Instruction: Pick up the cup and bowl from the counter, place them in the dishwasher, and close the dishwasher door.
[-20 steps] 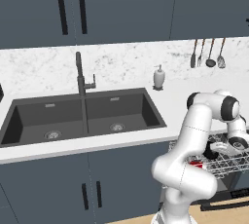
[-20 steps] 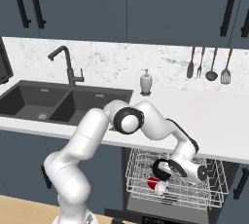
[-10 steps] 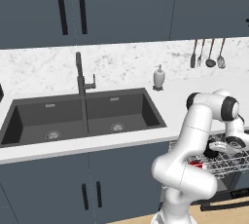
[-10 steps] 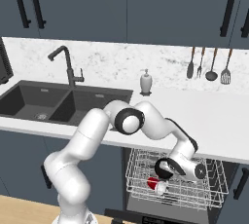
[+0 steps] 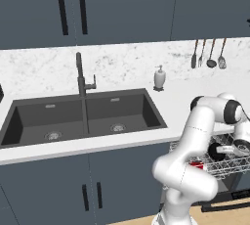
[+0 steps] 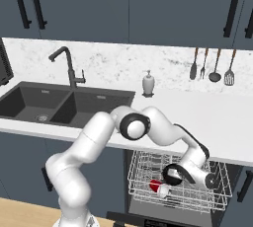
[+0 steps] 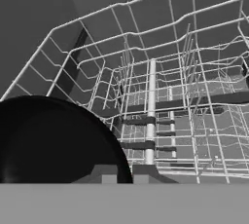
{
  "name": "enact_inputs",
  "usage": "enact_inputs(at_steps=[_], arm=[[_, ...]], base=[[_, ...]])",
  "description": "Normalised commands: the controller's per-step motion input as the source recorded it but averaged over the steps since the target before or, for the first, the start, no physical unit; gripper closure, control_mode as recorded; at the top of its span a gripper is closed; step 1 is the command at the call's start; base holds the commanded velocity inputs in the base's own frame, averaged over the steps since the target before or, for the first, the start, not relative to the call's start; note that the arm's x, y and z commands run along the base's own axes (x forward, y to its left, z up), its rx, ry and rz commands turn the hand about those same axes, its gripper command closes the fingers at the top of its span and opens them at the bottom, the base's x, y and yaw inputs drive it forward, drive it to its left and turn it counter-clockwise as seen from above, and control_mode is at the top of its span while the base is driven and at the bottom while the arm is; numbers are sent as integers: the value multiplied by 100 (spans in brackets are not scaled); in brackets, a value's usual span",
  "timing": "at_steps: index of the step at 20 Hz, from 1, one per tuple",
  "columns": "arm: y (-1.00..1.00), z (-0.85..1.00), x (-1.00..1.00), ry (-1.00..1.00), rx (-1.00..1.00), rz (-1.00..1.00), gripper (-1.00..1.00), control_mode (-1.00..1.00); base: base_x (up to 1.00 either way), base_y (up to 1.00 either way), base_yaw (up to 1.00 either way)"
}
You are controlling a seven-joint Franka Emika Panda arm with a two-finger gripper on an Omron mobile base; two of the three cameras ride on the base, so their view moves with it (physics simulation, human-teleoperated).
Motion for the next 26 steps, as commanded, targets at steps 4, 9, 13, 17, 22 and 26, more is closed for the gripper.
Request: enact_inputs(at_steps=[4,9,13,17,22,26], arm=[[-50,-11,-30,-34,11,22,100,-100],[-1,-46,36,-23,1,14,100,-100],[-1,-23,58,-15,1,0,100,-100],[-9,37,11,0,2,0,100,-100],[-7,34,14,4,1,-1,100,-100],[29,-32,58,-2,-8,-8,100,-100]], base=[[0,0,0],[0,0,0],[0,0,0],[0,0,0],[0,0,0],[0,0,0]])
